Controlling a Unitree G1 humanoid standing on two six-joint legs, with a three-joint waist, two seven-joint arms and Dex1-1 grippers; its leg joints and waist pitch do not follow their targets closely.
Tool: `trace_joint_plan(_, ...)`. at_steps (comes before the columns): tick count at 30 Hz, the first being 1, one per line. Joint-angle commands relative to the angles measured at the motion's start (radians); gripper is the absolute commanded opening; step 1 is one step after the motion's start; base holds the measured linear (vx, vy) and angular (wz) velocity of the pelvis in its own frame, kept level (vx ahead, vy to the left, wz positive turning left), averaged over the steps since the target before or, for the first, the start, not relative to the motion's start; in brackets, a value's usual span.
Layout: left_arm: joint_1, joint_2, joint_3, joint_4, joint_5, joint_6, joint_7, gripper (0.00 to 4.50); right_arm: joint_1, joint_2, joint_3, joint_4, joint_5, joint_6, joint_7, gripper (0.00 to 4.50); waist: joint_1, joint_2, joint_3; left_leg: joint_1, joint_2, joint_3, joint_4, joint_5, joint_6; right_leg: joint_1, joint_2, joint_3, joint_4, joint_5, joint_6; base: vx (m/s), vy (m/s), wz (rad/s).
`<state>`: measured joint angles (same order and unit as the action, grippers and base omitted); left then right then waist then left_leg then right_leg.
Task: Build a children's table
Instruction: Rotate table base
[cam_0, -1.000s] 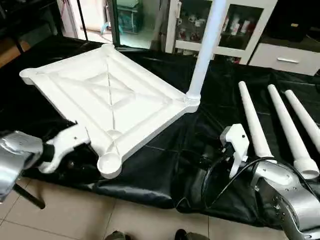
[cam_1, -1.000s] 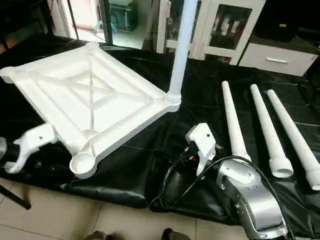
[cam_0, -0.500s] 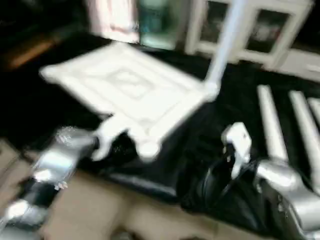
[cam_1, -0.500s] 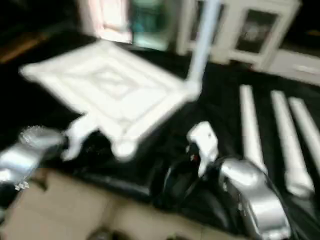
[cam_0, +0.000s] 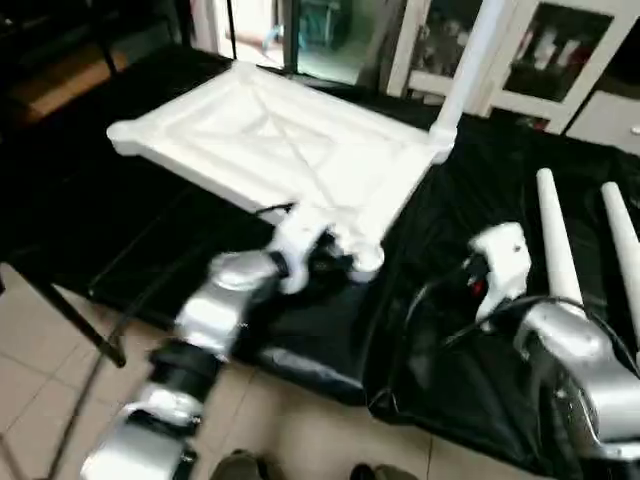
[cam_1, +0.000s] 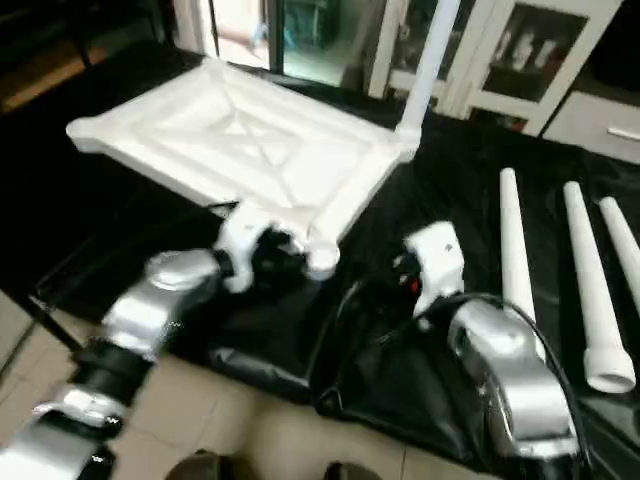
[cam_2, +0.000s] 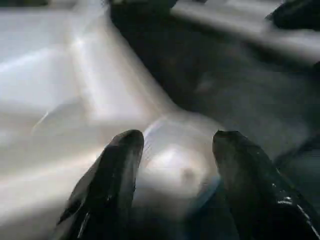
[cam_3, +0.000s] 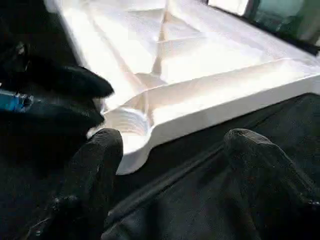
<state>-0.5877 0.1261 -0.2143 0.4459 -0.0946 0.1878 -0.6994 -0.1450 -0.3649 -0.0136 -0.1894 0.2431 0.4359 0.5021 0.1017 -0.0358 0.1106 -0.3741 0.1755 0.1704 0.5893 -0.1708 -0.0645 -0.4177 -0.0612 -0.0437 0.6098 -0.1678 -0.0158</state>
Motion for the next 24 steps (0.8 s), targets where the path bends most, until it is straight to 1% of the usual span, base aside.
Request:
trace_joint_plan(1,0.008,0.01,0.001,-0.035,-0.016,-0.013,-0.022,2.67,0.003,-0.003,-0.007,0.006,0.001,0.004,-0.011,3.56,-0.002,-0.013,-0.082,0.005,0.047,-0.013,-0.069,-0.188,0.058,0.053,-0.081,0.047,-0.079,-0.236,-0.162,0.0,0.0,0.0)
trace_joint_plan(2,0.02,0.037,-0.006,-0.061,-0.001,-0.016,-0.027,2.67,0.005,0.001,0.008,0.004,0.001,0.01,-0.004,3.56,-0.004,-0.012,-0.081,0.003,0.046,-0.013,-0.068,-0.178,0.065,0.054,-0.081,0.047,-0.078,-0.225,-0.164,0.0,0.0,0.0)
trace_joint_plan(3,0.03,0.081,-0.005,-0.084,0.027,-0.016,-0.017,2.67,0.003,0.007,0.025,0.004,0.003,0.017,0.01,3.56,-0.014,-0.012,-0.082,0.0,0.045,-0.014,-0.068,-0.17,0.07,0.057,-0.079,0.045,-0.075,-0.218,-0.159,0.0,0.0,0.0)
trace_joint_plan(4,0.031,0.085,-0.004,-0.084,0.03,-0.017,-0.016,2.67,0.003,0.008,0.027,0.004,0.003,0.018,0.011,3.56,-0.017,-0.012,-0.083,-0.001,0.045,-0.014,-0.068,-0.165,0.071,0.059,-0.078,0.045,-0.074,-0.213,-0.157,0.0,0.0,0.0)
trace_joint_plan(5,0.034,0.097,0.0,-0.085,0.039,-0.02,-0.011,2.67,0.002,0.01,0.031,0.005,0.003,0.02,0.014,3.56,-0.019,-0.011,-0.082,0.0,0.044,-0.014,-0.068,-0.167,0.072,0.057,-0.077,0.045,-0.075,-0.22,-0.154,0.0,0.0,0.0)
trace_joint_plan(6,0.043,0.148,0.003,-0.098,0.071,-0.013,-0.01,2.67,-0.005,0.011,0.051,0.01,-0.004,0.023,0.023,3.56,-0.024,-0.008,-0.082,0.005,0.046,-0.013,-0.068,-0.17,0.069,0.054,-0.076,0.045,-0.077,-0.237,-0.152,0.0,0.0,0.0)
trace_joint_plan(7,0.05,0.18,0.003,-0.105,0.088,-0.012,-0.014,2.67,-0.01,0.013,0.062,0.015,-0.008,0.024,0.025,3.56,-0.026,-0.007,-0.081,0.005,0.046,-0.013,-0.068,-0.171,0.067,0.053,-0.075,0.045,-0.077,-0.239,-0.151,0.0,0.0,0.0)
trace_joint_plan(8,0.058,0.211,0.003,-0.111,0.103,-0.016,-0.023,2.67,-0.016,0.016,0.069,0.023,-0.013,0.023,0.023,3.56,-0.027,-0.009,-0.082,0.006,0.047,-0.013,-0.07,-0.173,0.064,0.053,-0.074,0.044,-0.076,-0.244,-0.151,0.0,0.0,0.0)
trace_joint_plan(9,0.069,0.253,0.004,-0.112,0.123,-0.03,-0.036,2.67,-0.025,0.023,0.075,0.034,-0.014,0.02,0.019,3.56,-0.035,-0.004,-0.08,0.007,0.048,-0.014,-0.073,-0.19,0.05,0.05,-0.073,0.044,-0.076,-0.263,-0.149,0.0,0.0,0.0)
trace_joint_plan(10,0.073,0.28,0.007,-0.104,0.133,-0.045,-0.047,2.67,-0.033,0.029,0.075,0.044,-0.013,0.017,0.015,3.56,-0.036,-0.01,-0.079,0.013,0.049,-0.013,-0.074,-0.206,0.043,0.046,-0.073,0.044,-0.078,-0.283,-0.151,0.0,0.0,0.0)
trace_joint_plan(11,0.073,0.294,0.009,-0.094,0.135,-0.054,-0.056,2.67,-0.038,0.034,0.074,0.049,-0.012,0.015,0.012,3.56,-0.035,-0.006,-0.079,0.013,0.049,-0.015,-0.075,-0.209,0.039,0.046,-0.075,0.044,-0.077,-0.291,-0.153,0.0,0.0,0.0)
trace_joint_plan(12,0.072,0.307,0.011,-0.084,0.135,-0.062,-0.063,2.67,-0.043,0.038,0.072,0.054,-0.01,0.014,0.01,3.56,-0.033,-0.002,-0.079,0.015,0.05,-0.014,-0.075,-0.215,0.034,0.044,-0.075,0.045,-0.078,-0.295,-0.155,0.0,0.0,0.0)
trace_joint_plan(13,0.072,0.307,0.011,-0.084,0.135,-0.062,-0.063,2.67,-0.043,0.038,0.072,0.054,-0.01,0.014,0.01,3.56,-0.032,0.001,-0.079,0.019,0.051,-0.012,-0.075,-0.222,0.029,0.04,-0.075,0.046,-0.079,-0.292,-0.159,0.0,0.0,0.0)
trace_joint_plan(14,0.039,0.335,-0.001,-0.02,0.149,-0.109,-0.077,2.67,-0.047,0.042,0.071,0.061,-0.009,0.01,0.01,3.56,-0.03,-0.003,-0.078,0.021,0.053,-0.012,-0.076,-0.233,0.021,0.04,-0.074,0.046,-0.077,-0.282,-0.163,0.0,0.0,0.0)
trace_joint_plan(15,0.002,0.347,-0.014,0.027,0.155,-0.152,-0.102,2.67,-0.045,0.042,0.074,0.059,-0.007,0.008,0.015,3.56,-0.022,-0.002,-0.08,0.021,0.049,-0.012,-0.077,-0.234,0.021,0.04,-0.074,0.047,-0.078,-0.282,-0.155,0.0,0.0,0.0)
trace_joint_plan(16,-0.007,0.348,-0.016,0.035,0.154,-0.16,-0.11,2.67,-0.044,0.042,0.075,0.058,-0.006,0.009,0.017,3.56,-0.018,0.006,-0.082,0.023,0.048,-0.011,-0.077,-0.238,0.013,0.039,-0.074,0.048,-0.078,-0.27,-0.15,0.0,0.0,0.0)
trace_joint_plan(17,-0.023,0.348,-0.019,0.048,0.149,-0.173,-0.129,2.67,-0.04,0.041,0.076,0.054,-0.004,0.009,0.02,3.56,-0.015,0.004,-0.084,0.023,0.05,-0.013,-0.077,-0.235,0.008,0.042,-0.077,0.048,-0.074,-0.252,-0.154,0.0,0.0,0.0)
trace_joint_plan(18,-0.069,0.344,-0.025,0.077,0.127,-0.192,-0.197,2.67,-0.026,0.033,0.08,0.041,0.001,0.005,0.036,3.56,-0.011,0.011,-0.086,0.025,0.051,-0.013,-0.078,-0.239,-0.003,0.042,-0.078,0.049,-0.072,-0.226,-0.164,0.0,0.0,0.0)
trace_joint_plan(19,-0.081,0.343,-0.029,0.084,0.123,-0.195,-0.215,2.85,-0.022,0.031,0.08,0.038,0.001,0.003,0.039,3.56,-0.003,0.02,-0.09,0.024,0.05,-0.014,-0.075,-0.232,-0.009,0.047,-0.082,0.049,-0.065,-0.194,-0.18,0.0,0.0,0.0)
trace_joint_plan(20,-0.106,0.342,-0.039,0.103,0.12,-0.202,-0.253,2.95,-0.015,0.026,0.078,0.032,0.003,0.002,0.044,3.56,-0.003,0.02,-0.09,0.024,0.05,-0.014,-0.075,-0.232,-0.009,0.047,-0.082,0.049,-0.065,-0.194,-0.18,0.0,0.0,0.0)
trace_joint_plan(21,-0.126,0.34,-0.049,0.12,0.121,-0.208,-0.285,3.01,-0.008,0.023,0.075,0.026,0.005,0.001,0.047,3.56,0.002,0.01,-0.092,0.022,0.049,-0.012,-0.073,-0.22,-0.008,0.051,-0.082,0.049,-0.064,-0.162,-0.186,0.0,0.0,0.0)
trace_joint_plan(22,-0.184,0.331,-0.078,0.192,0.143,-0.235,-0.348,3.01,0.01,0.013,0.065,0.009,0.01,0.0,0.053,3.56,0.003,0.027,-0.091,0.018,0.047,-0.016,-0.074,-0.215,-0.011,0.054,-0.083,0.049,-0.062,-0.15,-0.19,0.0,0.0,0.0)
trace_joint_plan(23,-0.191,0.329,-0.082,0.202,0.147,-0.239,-0.352,3.05,0.012,0.011,0.064,0.007,0.011,0.0,0.053,3.56,0.003,0.033,-0.093,0.02,0.046,-0.015,-0.073,-0.218,-0.014,0.053,-0.081,0.049,-0.064,-0.141,-0.192,0.0,0.0,0.0)
trace_joint_plan(24,-0.239,0.315,-0.109,0.285,0.196,-0.286,-0.341,3.3,0.029,0.002,0.058,-0.013,0.017,0.003,0.058,3.56,0.003,0.027,-0.093,0.015,0.042,-0.015,-0.071,-0.214,-0.008,0.06,-0.079,0.049,-0.063,-0.119,-0.196,0.0,0.0,0.0)
